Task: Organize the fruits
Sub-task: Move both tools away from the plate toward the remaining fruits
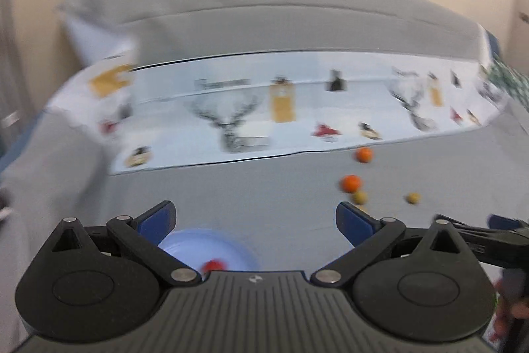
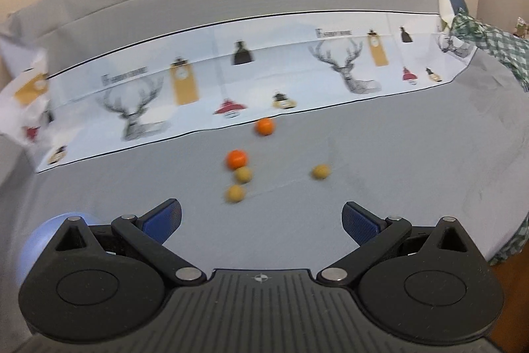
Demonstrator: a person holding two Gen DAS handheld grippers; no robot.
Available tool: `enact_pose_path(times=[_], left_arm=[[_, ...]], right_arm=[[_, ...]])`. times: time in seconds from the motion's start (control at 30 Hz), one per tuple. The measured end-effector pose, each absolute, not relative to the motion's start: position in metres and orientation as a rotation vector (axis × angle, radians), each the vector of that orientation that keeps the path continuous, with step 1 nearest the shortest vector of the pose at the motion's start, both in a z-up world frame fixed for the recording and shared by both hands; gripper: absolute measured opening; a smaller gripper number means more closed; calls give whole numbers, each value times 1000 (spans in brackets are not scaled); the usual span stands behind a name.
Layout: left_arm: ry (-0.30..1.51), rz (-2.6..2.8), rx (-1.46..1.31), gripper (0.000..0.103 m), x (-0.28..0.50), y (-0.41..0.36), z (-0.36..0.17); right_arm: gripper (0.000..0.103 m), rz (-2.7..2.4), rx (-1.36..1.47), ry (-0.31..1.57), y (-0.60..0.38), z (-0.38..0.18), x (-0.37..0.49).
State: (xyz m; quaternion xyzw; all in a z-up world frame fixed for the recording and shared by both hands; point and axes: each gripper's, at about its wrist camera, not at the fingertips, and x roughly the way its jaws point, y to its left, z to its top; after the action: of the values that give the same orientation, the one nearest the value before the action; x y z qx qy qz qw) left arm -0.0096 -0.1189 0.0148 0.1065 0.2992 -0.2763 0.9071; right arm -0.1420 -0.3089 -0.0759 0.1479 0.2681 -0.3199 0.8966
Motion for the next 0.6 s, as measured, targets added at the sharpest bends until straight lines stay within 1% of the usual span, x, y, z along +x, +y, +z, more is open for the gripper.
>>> enact_pose_path(times=[0.1,0.23,0.37,0.43,0.6], left_arm=[[658,-658,311,103,0,-178,-8],[743,-719,431,103,25,-249,-64],[751,-752,537,103,42,-297,-120],[785,-784,566,103,50,-316,-143],[831,-824,585,103,70,-351,-182]], right_arm=[[102,-711,329,555,-352,-107,-130],[102,-742,376,591,-409,-152,-100],[102,-718,387,620,-445,-187,-68],[102,-724,390,622,-459,-197,-55],[102,-705,351,650,-491,-221,-29]])
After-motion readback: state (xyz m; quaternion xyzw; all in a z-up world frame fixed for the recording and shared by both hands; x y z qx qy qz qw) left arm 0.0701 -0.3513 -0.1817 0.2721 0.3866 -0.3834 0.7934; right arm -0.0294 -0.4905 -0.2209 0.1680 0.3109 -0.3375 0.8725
